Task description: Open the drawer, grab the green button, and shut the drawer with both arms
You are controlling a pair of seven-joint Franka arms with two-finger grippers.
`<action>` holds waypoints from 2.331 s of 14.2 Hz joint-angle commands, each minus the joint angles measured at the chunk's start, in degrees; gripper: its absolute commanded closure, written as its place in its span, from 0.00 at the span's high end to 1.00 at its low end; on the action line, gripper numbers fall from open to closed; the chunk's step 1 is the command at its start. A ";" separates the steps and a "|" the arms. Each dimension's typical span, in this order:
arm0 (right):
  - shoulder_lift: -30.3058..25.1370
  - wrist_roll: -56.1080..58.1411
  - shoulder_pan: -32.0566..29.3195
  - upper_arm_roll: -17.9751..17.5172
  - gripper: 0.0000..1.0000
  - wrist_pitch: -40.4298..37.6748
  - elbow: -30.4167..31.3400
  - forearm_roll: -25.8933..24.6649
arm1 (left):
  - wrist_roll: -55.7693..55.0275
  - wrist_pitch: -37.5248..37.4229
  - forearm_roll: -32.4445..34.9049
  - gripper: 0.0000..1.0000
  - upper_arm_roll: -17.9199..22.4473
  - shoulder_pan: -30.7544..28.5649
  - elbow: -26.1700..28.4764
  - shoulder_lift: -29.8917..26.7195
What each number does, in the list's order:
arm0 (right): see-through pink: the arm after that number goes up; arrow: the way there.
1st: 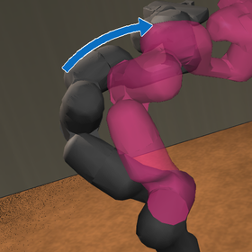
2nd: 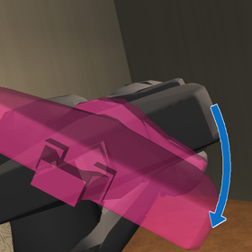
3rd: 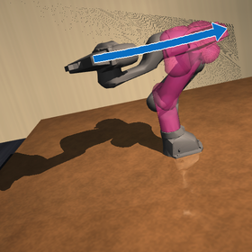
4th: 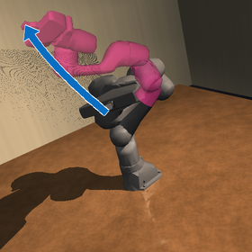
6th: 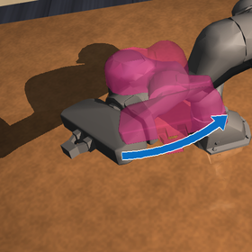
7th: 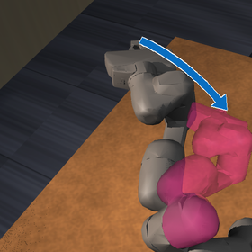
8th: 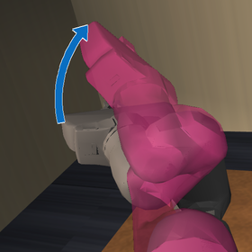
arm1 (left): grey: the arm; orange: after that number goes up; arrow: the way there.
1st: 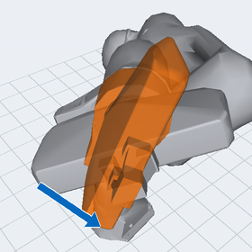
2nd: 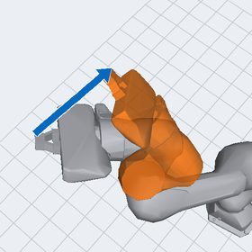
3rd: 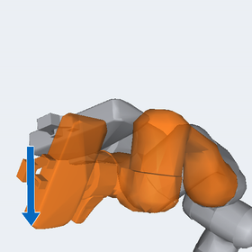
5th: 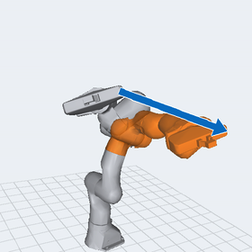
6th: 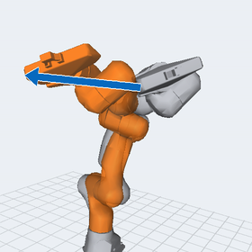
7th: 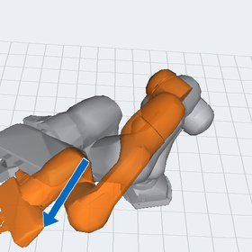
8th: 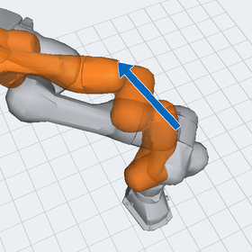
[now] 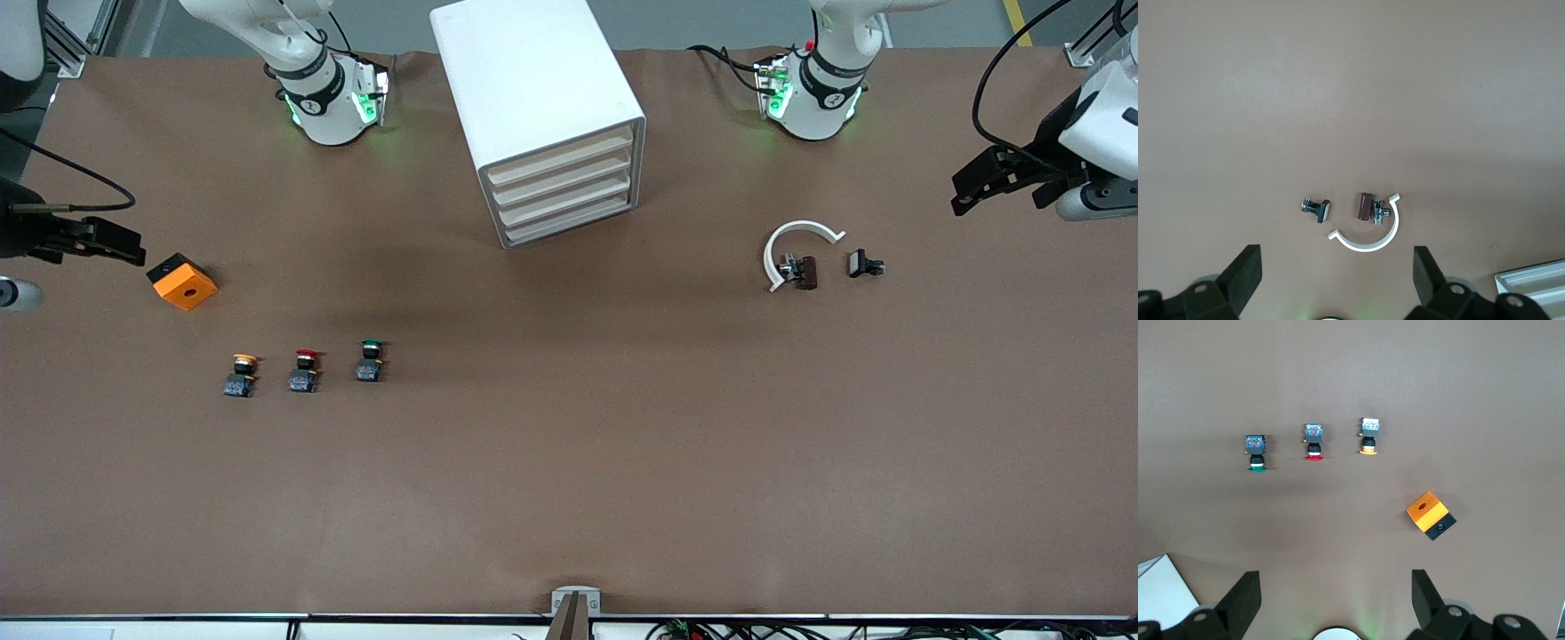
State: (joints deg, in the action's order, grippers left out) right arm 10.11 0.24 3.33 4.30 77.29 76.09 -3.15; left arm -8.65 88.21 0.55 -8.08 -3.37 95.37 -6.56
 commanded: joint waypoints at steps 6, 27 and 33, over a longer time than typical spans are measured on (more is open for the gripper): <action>-5.44 0.02 -1.47 -0.34 1.00 3.57 2.64 2.01 | 1.09 -0.76 -0.64 1.00 -0.27 -0.67 3.78 -4.25; -15.29 4.94 -3.86 -0.25 1.00 6.20 11.98 4.38 | 5.31 -1.90 0.24 1.00 -0.18 -0.58 -1.76 1.47; -15.73 5.21 -3.86 -0.17 1.00 7.95 13.55 4.12 | 5.22 -1.90 1.21 1.00 -0.10 -0.59 -2.46 1.73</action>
State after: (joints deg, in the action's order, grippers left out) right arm -3.67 5.03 0.48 4.50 83.44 87.03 0.36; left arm -4.49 87.43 0.79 -8.06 -3.63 94.33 -5.10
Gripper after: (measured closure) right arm 0.000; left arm 0.000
